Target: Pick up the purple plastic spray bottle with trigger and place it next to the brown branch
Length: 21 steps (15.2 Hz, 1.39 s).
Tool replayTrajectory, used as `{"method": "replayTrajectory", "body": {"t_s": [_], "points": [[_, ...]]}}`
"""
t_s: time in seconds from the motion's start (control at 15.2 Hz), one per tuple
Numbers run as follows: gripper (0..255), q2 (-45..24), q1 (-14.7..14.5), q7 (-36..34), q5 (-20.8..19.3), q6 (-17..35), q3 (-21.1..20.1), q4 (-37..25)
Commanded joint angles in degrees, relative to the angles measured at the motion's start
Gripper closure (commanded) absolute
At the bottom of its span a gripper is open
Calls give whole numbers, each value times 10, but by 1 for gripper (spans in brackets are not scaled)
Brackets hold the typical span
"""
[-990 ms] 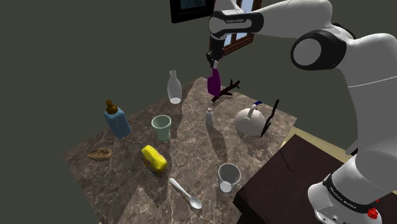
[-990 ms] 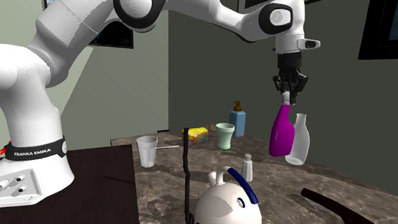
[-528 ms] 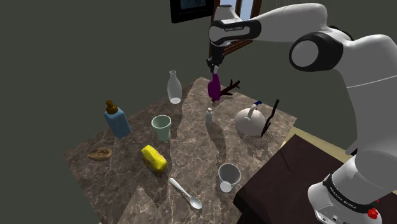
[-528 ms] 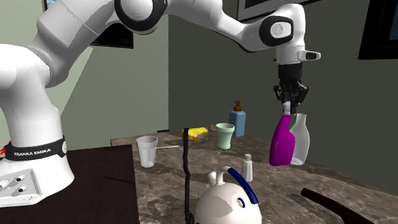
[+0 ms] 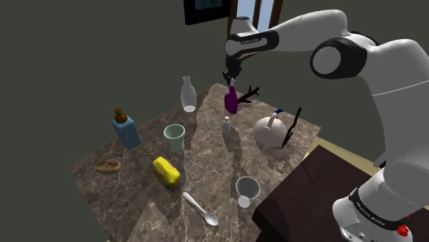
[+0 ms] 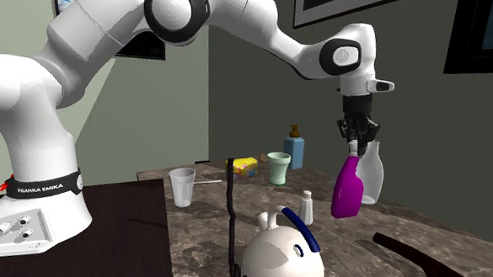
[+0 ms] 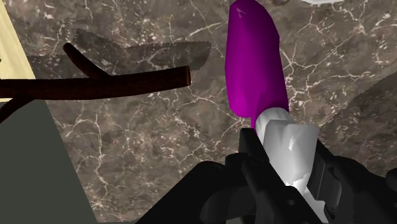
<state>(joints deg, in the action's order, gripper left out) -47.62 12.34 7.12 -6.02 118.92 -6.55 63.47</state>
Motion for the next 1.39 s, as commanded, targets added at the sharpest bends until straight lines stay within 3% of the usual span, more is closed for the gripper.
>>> {"method": "replayTrajectory", "body": {"t_s": [0.0, 0.53, 1.06, 1.12, 1.32], "points": [[255, -4, 0, -1, -1, 11, 0, 6], [255, -29, 0, -3, -3, 54, 3, 25], [255, -29, 0, -3, -3, 54, 3, 25], [0, -29, 0, -3, -3, 54, 3, 25], [0, -29, 0, -3, -3, 54, 3, 25]]}}
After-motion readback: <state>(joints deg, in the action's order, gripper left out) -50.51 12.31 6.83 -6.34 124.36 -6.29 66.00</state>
